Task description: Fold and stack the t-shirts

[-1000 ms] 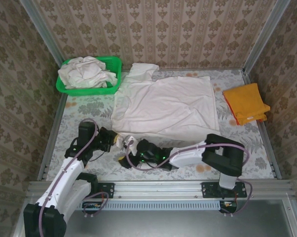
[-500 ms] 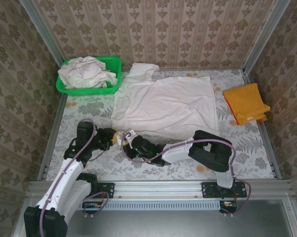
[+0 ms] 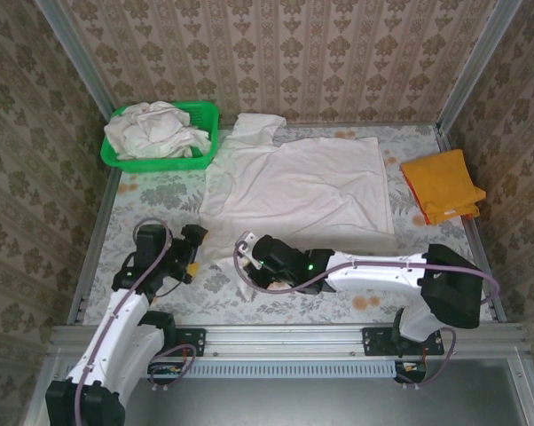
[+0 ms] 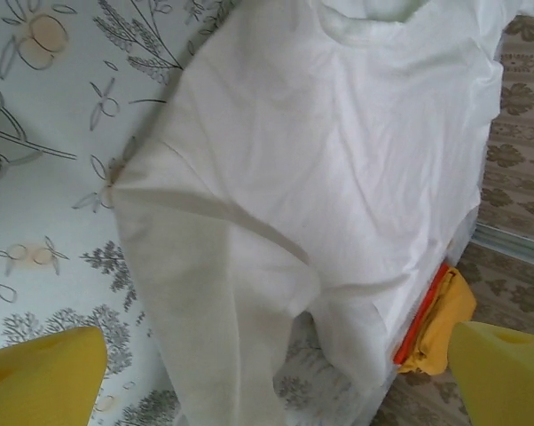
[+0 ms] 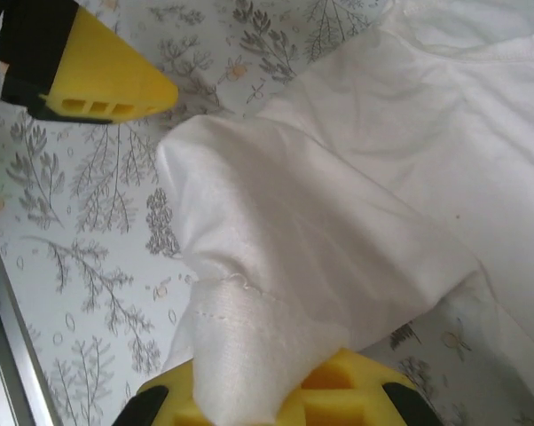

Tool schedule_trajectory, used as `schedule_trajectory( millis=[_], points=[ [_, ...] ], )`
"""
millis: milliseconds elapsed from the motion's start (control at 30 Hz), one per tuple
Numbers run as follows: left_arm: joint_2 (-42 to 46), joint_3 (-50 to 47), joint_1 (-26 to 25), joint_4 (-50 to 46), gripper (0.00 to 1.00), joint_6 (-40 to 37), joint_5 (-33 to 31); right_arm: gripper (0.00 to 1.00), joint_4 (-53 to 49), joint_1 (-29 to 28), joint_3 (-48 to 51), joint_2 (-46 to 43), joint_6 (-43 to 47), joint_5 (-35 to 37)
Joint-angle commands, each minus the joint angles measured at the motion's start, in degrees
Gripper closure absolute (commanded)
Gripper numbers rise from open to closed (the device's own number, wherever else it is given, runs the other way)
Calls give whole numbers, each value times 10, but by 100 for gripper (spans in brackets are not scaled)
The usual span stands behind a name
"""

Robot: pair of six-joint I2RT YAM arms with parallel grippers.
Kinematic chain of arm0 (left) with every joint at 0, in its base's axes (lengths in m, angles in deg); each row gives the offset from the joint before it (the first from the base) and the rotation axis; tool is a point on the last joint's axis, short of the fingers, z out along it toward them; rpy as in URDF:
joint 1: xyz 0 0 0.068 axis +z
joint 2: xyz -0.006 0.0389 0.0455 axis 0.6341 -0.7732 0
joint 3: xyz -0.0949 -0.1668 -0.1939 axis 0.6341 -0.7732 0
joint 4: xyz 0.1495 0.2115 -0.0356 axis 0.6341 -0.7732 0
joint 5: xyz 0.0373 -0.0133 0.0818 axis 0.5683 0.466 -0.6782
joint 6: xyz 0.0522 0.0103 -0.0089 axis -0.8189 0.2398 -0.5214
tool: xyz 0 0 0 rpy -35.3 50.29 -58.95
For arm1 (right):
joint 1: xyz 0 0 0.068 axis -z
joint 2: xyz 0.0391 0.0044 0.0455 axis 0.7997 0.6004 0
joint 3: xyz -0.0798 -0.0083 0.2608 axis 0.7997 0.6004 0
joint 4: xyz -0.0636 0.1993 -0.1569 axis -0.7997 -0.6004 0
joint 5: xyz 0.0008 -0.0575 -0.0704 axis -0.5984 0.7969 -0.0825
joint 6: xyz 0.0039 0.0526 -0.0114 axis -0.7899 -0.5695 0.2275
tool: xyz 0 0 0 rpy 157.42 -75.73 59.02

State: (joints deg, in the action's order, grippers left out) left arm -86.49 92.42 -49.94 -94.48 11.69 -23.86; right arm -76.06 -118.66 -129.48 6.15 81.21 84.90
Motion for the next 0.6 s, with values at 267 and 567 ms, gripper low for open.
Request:
schedule_trajectory(
  millis=[267,567],
  points=[
    [6,-72,6,-22,0,-67,-14,24,-140,-11,-13,-24,69,-158],
    [-36,-102,2,35,28,-138,18,17,1,81,77,-90,-88,-129]
  ],
)
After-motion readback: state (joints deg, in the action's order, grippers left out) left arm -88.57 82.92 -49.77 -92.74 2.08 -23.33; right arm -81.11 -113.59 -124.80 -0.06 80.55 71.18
